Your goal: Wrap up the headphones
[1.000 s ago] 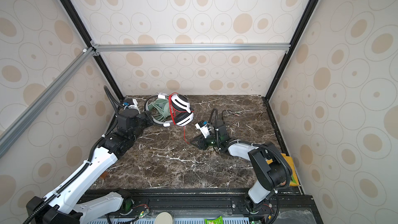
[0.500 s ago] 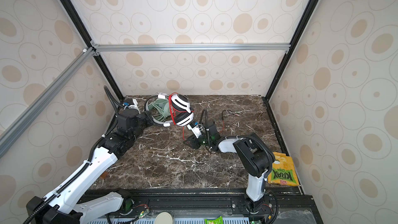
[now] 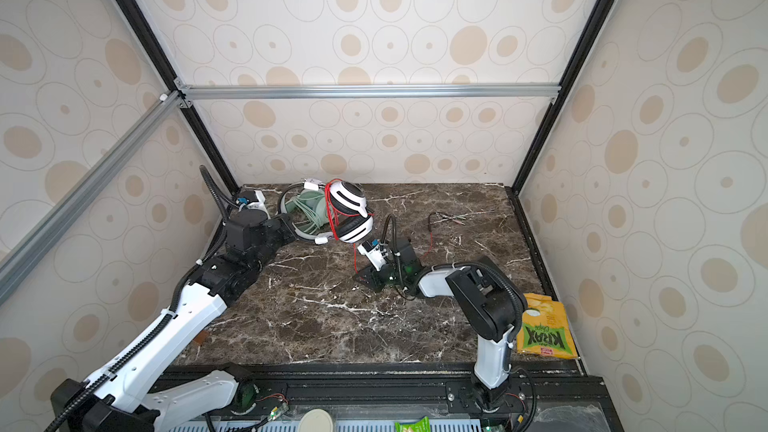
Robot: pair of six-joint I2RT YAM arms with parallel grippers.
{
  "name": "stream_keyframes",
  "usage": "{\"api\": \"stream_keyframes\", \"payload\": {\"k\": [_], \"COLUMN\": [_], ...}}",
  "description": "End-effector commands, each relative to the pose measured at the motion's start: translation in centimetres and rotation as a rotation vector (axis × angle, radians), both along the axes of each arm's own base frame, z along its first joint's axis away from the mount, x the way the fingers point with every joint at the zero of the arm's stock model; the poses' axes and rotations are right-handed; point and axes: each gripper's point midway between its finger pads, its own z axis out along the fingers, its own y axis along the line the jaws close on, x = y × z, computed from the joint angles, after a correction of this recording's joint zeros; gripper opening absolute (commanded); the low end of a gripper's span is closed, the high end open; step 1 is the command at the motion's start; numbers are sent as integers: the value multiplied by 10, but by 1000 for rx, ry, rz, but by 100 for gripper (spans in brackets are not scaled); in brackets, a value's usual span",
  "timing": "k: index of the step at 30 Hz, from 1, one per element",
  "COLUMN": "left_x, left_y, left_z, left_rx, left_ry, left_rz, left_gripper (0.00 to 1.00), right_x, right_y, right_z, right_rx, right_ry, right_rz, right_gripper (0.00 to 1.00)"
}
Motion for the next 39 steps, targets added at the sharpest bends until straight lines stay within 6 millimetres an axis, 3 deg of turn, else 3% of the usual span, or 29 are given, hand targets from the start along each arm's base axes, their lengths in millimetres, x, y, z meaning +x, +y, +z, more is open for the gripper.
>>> {"api": "stream_keyframes", "payload": {"k": [1, 3, 10, 15, 20, 28, 34, 39], "left_x": [4, 3, 3, 3, 6, 8, 9, 9], "left_y": [8, 14, 26, 26, 16, 1, 6, 15], "left_z": [39, 37, 33, 30, 27, 24, 23, 21], "left_rx": [-106, -117, -160, -172, -193, -222, -205, -186], "left_ry": [-110, -102, -105, -95, -79, -63, -63, -55], "left_rz": [61, 95, 147, 151, 105, 35, 57, 113], "left_gripper": [0, 0, 0, 0, 0, 0, 0, 0], "right_x": [-18, -31, -80, -107, -122, -129, -140, -152], "right_y": [-3, -9, -27, -36, -34, 0, 21, 19], "right_z": [-4, -9, -38, -38, -21, 26, 40, 56], "right_rx": [-1, -19, -200, -273, -343, -341, -388, -424], "right_ry": [4, 15, 65, 51, -13, -119, -184, -245], "right_rz": [18, 13, 26, 51, 77, 140, 205, 227], "right_gripper": [7, 0, 0, 0, 0, 0, 0, 0]}}
